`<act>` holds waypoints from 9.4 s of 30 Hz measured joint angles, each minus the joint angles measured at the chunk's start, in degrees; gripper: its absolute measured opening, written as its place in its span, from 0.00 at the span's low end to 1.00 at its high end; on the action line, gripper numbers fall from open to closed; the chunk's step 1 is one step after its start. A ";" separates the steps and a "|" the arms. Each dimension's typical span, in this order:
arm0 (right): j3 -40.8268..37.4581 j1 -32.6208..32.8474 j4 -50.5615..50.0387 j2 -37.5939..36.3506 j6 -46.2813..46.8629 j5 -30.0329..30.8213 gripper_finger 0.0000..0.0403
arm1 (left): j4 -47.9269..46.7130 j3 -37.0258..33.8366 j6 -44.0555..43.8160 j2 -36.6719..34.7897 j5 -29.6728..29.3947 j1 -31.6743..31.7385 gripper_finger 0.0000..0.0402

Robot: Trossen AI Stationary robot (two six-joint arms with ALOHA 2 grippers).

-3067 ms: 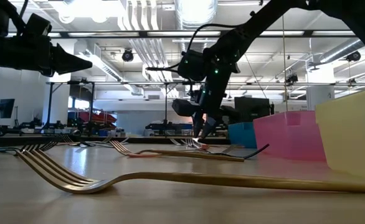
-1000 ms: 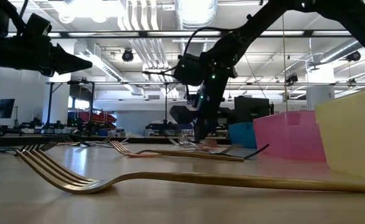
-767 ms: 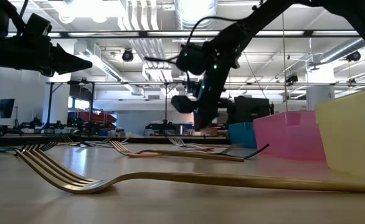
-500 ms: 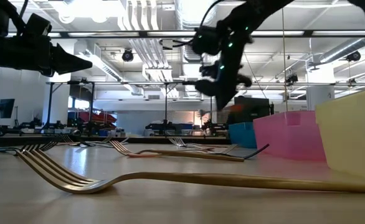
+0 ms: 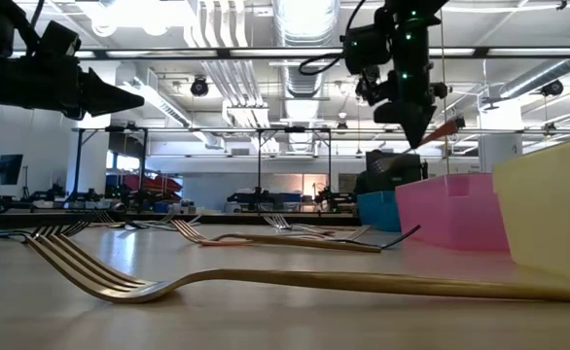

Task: Sort silverware by color (type)
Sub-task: Put the orange fork into the blue bin

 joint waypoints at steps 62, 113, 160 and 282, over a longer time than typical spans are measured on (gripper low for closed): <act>-1.68 10.92 43.10 20.35 11.26 -18.01 0.31 | -0.02 0.00 0.00 -0.02 0.00 0.00 0.16; -1.83 11.77 45.95 23.64 14.93 -16.60 0.05 | 0.00 0.00 -0.02 -0.02 0.00 0.00 0.16; -1.68 5.93 27.31 12.92 8.20 -19.96 0.38 | -0.02 0.00 -0.01 -0.01 0.02 0.00 0.16; 1.38 -14.05 -4.52 4.72 -16.42 -8.85 0.11 | -0.02 0.00 0.00 -0.02 0.01 -0.01 0.16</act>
